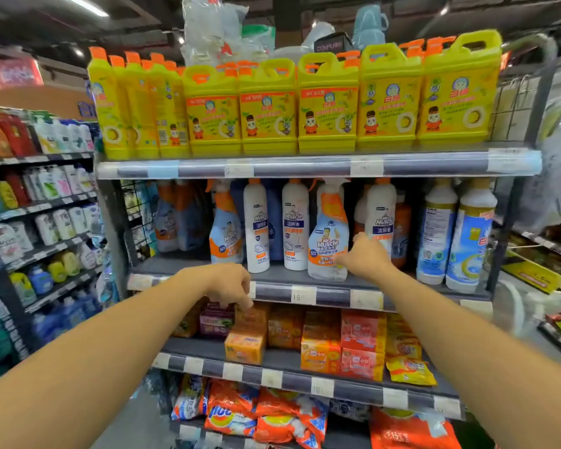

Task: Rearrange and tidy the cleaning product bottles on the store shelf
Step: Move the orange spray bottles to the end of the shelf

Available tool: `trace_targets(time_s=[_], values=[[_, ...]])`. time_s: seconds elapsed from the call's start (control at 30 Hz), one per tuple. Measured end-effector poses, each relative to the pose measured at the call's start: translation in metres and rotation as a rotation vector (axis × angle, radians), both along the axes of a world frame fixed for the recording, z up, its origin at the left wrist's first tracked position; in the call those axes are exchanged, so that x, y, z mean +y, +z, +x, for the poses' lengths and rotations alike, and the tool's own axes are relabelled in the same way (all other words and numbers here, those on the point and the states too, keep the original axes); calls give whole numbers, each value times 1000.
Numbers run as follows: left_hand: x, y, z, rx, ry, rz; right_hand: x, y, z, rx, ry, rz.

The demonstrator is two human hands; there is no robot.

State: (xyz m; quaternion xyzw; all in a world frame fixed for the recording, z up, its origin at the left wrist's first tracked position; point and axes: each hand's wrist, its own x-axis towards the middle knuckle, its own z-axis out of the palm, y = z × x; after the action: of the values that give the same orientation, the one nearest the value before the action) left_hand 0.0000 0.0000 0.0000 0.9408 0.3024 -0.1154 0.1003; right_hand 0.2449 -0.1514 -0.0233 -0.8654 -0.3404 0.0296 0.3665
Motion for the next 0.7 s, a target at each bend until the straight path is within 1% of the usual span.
trace_targets(time_s=[0.07,0.13,0.27,0.33,0.43,0.53,0.6,0.7], values=[[11,-1,1,-70,4,98,12,-4,3,63,-49,106],[25,-5,3,-184,25,145,24,-12,7,85,-86,196],[49,-11,8,-441,77,88,46,-20,9,121,-182,460],[59,-18,12,-562,100,36,56,-26,12,160,-195,565],[73,-30,19,-697,122,18,65,-34,18,239,-166,585],[91,-39,22,-872,200,90,70,-45,27,245,-172,560],[108,-42,24,-995,274,113,70,-51,30,275,-158,581],[133,-43,31,-1092,329,122,69,-53,34,350,-118,619]])
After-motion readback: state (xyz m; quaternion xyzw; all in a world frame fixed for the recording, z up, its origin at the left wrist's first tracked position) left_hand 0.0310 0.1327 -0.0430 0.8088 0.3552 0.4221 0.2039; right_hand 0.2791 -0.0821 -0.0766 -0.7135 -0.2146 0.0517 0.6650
